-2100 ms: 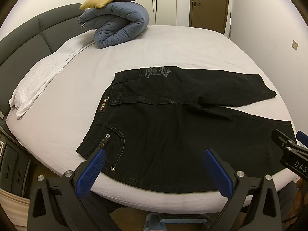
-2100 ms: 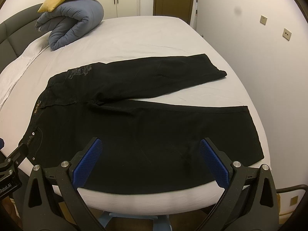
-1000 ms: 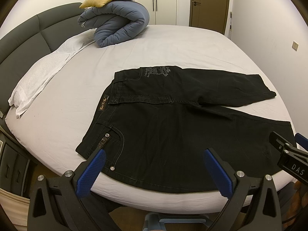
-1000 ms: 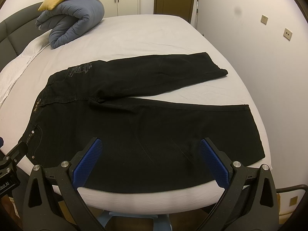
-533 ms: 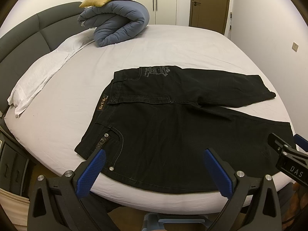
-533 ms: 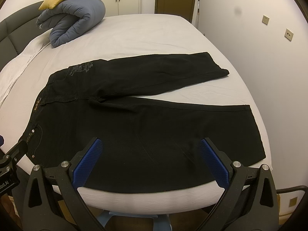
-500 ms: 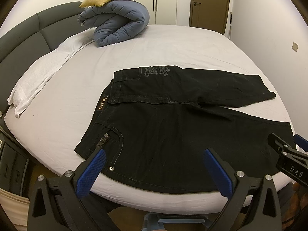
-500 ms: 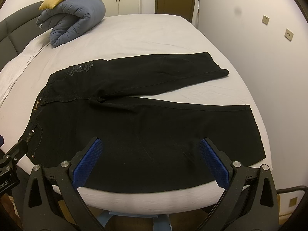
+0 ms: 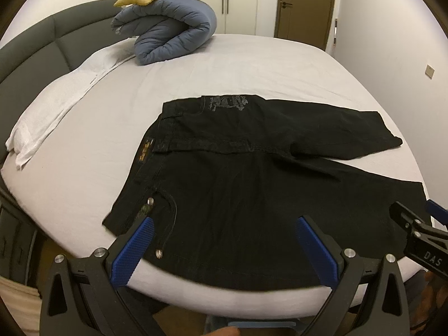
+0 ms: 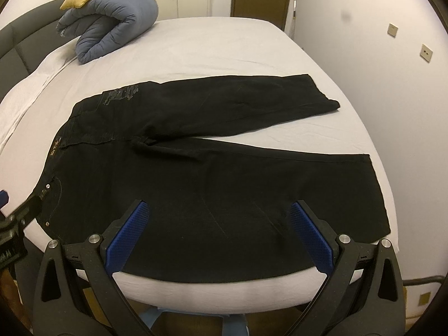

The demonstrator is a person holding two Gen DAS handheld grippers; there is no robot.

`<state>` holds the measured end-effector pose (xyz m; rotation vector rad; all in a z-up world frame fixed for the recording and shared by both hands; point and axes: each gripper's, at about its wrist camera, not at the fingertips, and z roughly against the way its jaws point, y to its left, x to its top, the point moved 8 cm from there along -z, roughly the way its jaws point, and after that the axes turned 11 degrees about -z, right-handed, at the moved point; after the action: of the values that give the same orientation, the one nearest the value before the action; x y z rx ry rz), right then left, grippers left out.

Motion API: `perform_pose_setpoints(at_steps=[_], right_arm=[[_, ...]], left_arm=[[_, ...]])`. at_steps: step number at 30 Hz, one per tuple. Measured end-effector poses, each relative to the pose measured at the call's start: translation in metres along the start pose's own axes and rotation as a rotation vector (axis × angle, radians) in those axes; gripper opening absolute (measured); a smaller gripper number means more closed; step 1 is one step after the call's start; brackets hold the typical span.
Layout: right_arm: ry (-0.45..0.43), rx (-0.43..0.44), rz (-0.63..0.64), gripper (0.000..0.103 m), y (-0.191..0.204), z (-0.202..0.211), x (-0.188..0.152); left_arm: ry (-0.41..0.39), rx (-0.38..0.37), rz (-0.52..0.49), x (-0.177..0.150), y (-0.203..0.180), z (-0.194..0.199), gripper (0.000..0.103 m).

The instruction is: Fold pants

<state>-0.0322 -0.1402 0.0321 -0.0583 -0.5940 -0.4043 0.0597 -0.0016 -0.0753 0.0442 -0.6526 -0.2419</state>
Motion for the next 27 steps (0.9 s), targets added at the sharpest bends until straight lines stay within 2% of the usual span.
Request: perform_pose_setpoints(at_steps=[2,4,6,7,10,13,15,18,19,22,24,27], right_arm=[[0.008,0.026,0.012,0.103,0.002,-0.007,0.007],[0.007,0.061,0.029,0.103,0.005,-0.016,0.019],[0.004,0.096,0.044,0.103,0.01,-0.023,0.032],[0.002,0.13,0.062,0.103,0.015,-0.029,0.044],[0.002,0.206,0.115,0.103,0.03,-0.045,0.074],[0.003,0.279,0.173,0.103,0.043,-0.065,0.107],[0.002,0.321,0.219,0.096,0.051,-0.079,0.127],[0.016,0.351,0.295,0.081,0.06,-0.101,0.149],[0.028,0.356,0.326,0.08,0.063,-0.112,0.159],[0.046,0.386,0.37,0.076,0.069,-0.135,0.175],[0.061,0.399,0.398,0.076,0.071,-0.15,0.183],[0.075,0.403,0.431,0.075,0.073,-0.169,0.186]], left_arm=[[0.003,-0.042,-0.026,0.011,0.002,-0.009,0.103],[0.013,-0.113,-0.043,0.025,0.005,-0.022,0.103],[-0.001,-0.216,-0.056,0.045,0.007,-0.036,0.103],[0.004,-0.233,-0.072,0.053,0.009,-0.044,0.103],[0.089,-0.183,-0.154,0.078,0.023,-0.077,0.103],[0.062,-0.178,-0.115,0.127,0.057,-0.112,0.103],[0.059,-0.172,-0.136,0.157,0.076,-0.137,0.103],[0.081,-0.125,-0.245,0.199,0.097,-0.182,0.103],[0.104,-0.122,-0.28,0.21,0.101,-0.199,0.103],[0.166,-0.205,-0.351,0.228,0.102,-0.242,0.099],[0.239,-0.244,-0.409,0.228,0.097,-0.268,0.097],[0.325,-0.285,-0.48,0.223,0.09,-0.3,0.083]])
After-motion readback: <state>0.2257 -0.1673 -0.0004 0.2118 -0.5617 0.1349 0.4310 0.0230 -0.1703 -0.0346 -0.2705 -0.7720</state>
